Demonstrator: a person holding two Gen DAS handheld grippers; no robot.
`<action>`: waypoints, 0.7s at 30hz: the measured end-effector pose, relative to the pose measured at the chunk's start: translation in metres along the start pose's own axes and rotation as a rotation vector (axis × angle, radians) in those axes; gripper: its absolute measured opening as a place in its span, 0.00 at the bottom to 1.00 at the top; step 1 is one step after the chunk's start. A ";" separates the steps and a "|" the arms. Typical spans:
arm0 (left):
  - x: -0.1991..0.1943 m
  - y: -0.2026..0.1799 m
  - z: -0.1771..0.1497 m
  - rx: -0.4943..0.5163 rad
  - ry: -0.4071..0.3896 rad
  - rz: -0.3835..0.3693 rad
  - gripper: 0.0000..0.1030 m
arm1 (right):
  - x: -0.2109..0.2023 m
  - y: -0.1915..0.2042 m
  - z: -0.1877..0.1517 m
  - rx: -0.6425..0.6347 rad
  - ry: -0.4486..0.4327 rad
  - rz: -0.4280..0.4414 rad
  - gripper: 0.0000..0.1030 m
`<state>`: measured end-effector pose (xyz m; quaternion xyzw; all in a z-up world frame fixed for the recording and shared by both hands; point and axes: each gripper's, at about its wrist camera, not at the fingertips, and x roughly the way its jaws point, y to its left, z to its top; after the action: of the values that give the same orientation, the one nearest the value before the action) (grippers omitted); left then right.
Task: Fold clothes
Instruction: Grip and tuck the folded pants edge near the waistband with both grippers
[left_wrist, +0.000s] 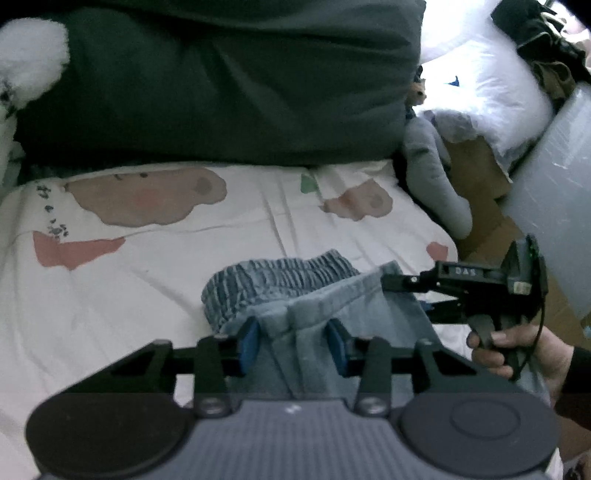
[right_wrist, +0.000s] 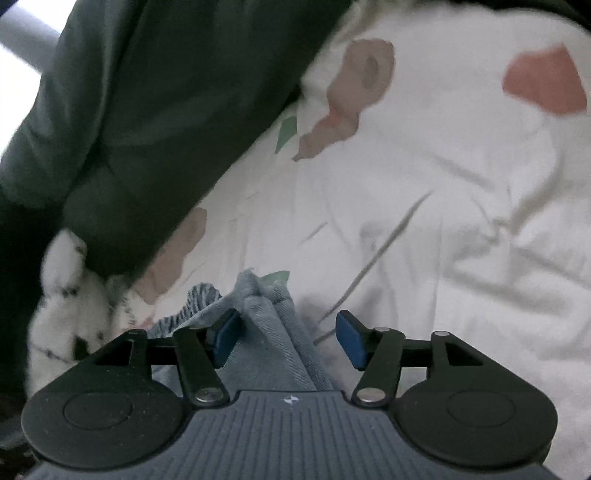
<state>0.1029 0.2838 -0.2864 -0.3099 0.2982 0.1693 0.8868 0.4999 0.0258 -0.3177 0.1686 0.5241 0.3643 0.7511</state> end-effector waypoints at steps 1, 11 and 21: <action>0.000 -0.001 0.000 0.003 -0.001 -0.004 0.38 | 0.000 -0.002 0.000 0.012 0.003 0.016 0.62; -0.002 -0.003 0.003 0.014 -0.014 -0.007 0.22 | -0.026 0.025 -0.007 -0.081 -0.073 0.036 0.11; -0.020 -0.013 0.013 0.058 -0.064 -0.029 0.17 | -0.066 0.061 -0.009 -0.201 -0.191 -0.010 0.08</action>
<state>0.0996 0.2798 -0.2602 -0.2830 0.2700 0.1577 0.9067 0.4567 0.0184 -0.2386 0.1238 0.4120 0.3935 0.8125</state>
